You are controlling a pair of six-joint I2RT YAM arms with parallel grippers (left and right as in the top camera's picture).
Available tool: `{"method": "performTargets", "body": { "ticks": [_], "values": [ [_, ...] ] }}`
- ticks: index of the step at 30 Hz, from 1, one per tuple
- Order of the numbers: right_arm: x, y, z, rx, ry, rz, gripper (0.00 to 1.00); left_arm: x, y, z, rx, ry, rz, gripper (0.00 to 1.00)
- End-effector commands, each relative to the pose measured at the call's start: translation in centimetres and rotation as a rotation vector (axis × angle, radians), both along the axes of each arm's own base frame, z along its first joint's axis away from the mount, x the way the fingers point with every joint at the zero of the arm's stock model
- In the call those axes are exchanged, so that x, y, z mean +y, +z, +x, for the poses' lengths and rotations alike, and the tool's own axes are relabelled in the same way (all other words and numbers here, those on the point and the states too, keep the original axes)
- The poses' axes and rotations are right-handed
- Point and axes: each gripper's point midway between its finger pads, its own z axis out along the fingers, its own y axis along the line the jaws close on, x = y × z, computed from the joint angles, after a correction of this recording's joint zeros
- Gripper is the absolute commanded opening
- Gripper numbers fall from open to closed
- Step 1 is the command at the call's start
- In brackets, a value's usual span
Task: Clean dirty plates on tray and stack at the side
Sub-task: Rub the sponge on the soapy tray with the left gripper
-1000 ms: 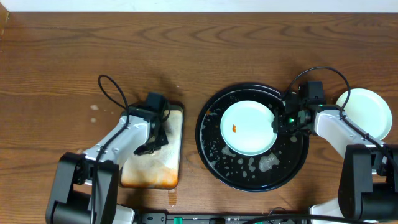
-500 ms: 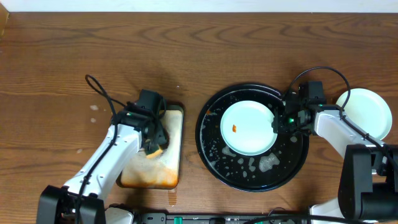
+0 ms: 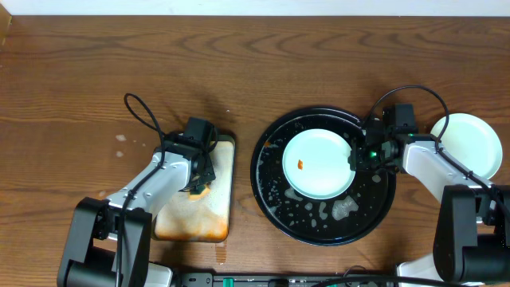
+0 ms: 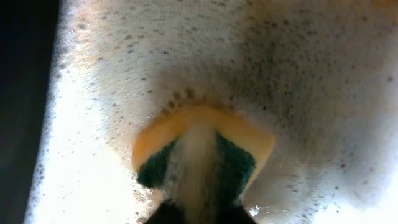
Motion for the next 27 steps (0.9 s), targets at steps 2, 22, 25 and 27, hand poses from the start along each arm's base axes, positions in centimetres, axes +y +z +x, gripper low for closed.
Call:
{"method": "performTargets", "body": {
  "ticks": [2,22,25,27],
  "values": [
    [-1.2,-3.0,-3.1,0.130,-0.023,-0.073,0.01,-1.5,-0.6,-2.0,0.093,-0.044,-0.089,0.08],
    [-1.2,-3.0,-3.1,0.130,-0.026,-0.073,0.01,-1.0,1.5,-3.6,0.069,-0.077,-0.089,0.38],
    [-1.2,-3.0,-3.1,0.130,-0.026,-0.073,0.01,-1.0,0.8,-3.9,0.080,-0.077,-0.090,0.19],
    [-1.2,-3.0,-3.1,0.131,-0.026,-0.073,0.01,-1.0,0.3,-4.0,0.092,-0.077,-0.087,0.08]
  ]
}}
